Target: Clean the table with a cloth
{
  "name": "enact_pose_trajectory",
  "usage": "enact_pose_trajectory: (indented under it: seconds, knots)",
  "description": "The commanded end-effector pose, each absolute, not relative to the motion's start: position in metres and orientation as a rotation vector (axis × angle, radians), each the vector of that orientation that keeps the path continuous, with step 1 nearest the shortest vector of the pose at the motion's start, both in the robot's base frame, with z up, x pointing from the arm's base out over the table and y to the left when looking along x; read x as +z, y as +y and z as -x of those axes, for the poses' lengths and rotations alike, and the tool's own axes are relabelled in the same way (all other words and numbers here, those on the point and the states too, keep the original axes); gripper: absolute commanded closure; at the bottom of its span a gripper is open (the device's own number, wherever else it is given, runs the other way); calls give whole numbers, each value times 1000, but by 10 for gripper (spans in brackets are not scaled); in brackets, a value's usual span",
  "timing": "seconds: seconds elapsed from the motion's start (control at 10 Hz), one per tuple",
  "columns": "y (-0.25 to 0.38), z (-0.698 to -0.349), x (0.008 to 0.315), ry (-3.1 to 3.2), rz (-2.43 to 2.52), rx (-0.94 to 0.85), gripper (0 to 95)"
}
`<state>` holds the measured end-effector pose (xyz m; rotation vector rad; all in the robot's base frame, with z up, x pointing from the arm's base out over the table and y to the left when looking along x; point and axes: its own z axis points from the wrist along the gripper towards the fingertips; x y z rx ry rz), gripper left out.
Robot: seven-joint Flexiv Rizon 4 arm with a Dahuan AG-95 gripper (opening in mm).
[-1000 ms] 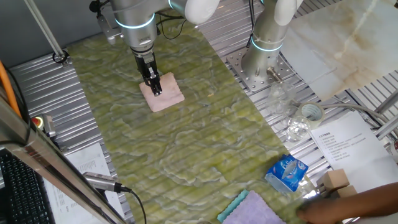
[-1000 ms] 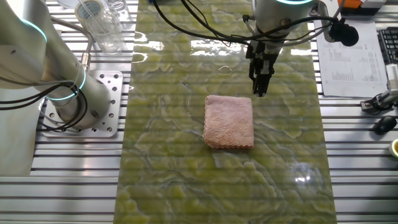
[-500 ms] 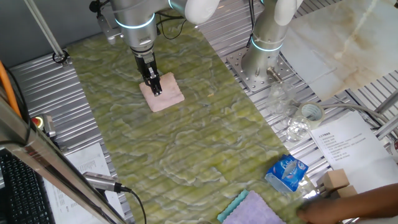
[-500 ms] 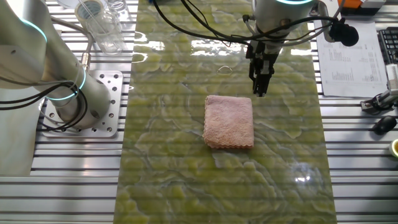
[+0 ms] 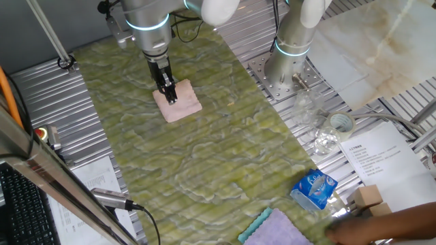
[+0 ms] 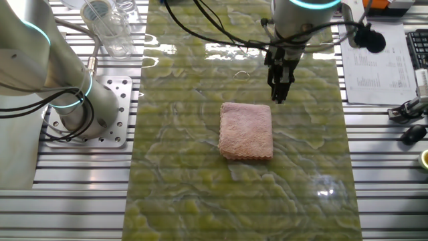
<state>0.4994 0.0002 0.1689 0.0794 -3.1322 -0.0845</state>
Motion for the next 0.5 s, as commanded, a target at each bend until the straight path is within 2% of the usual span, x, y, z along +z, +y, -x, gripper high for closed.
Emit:
enact_pose_trajectory:
  seconds: [0.1,0.5]
  knots:
    - [0,-500,168,-3116,-122,-106,950]
    - [-4,-503,151,-3094,-142,-76,950]
